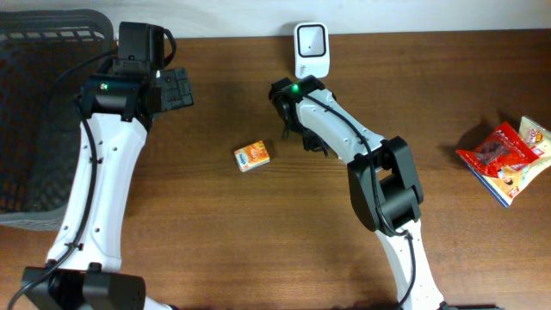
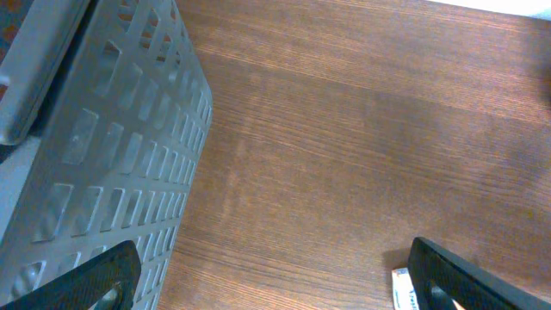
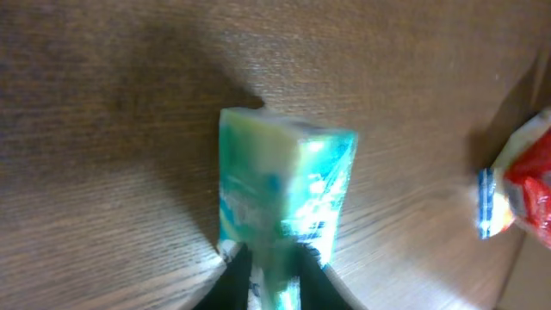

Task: Scan the item barcode
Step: 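Raise the green tissue pack with the right gripper to the scanner, then set the green tissue pack down and withdraw the right gripper right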

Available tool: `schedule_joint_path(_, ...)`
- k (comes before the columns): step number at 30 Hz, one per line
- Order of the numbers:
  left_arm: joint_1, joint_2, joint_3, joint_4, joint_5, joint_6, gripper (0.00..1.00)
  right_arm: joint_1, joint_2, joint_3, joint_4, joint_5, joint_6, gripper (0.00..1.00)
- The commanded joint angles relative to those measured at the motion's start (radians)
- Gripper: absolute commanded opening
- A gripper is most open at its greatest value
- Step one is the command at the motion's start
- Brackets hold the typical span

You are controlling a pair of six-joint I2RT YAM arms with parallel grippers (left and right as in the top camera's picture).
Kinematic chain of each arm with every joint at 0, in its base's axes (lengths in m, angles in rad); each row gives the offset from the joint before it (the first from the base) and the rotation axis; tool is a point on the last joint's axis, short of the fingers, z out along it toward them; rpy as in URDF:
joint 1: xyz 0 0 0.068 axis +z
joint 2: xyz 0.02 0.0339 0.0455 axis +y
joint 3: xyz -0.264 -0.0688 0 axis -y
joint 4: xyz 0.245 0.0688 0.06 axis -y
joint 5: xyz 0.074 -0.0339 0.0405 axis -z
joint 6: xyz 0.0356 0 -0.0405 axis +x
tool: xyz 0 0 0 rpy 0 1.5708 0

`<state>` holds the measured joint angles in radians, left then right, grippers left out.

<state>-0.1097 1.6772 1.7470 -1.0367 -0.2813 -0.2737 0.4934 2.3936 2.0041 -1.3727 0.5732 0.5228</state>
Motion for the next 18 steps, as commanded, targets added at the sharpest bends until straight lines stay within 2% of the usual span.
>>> schedule_joint_path(1, 0.003, 0.0, 0.004, -0.002, -0.011, -0.003, 0.98, -0.003, -0.014, -0.006, -0.005, -0.017, 0.008, 0.41)
schedule_joint_path(7, 0.003, 0.0, 0.004, -0.002, -0.011, -0.003, 0.98, -0.005, -0.014, 0.053, -0.038, -0.056, 0.009, 0.5)
schedule_joint_path(10, 0.003, 0.0, 0.004, -0.002, -0.011, -0.003, 0.98, -0.016, -0.014, 0.185, -0.109, -0.09, 0.009, 0.56)
schedule_joint_path(16, 0.003, 0.0, 0.004, -0.004, -0.011, -0.003, 1.0, -0.117, -0.021, 0.557, -0.318, -0.209, 0.009, 0.79)
schedule_joint_path(17, 0.003, 0.0, 0.004, -0.006, -0.011, -0.003, 1.0, -0.149, -0.026, 0.621, -0.327, -0.259, -0.027, 0.81)
schedule_joint_path(18, 0.003, 0.0, 0.004, -0.01, -0.011, -0.003, 0.99, -0.176, -0.042, 0.656, -0.326, -0.309, -0.045, 0.88)
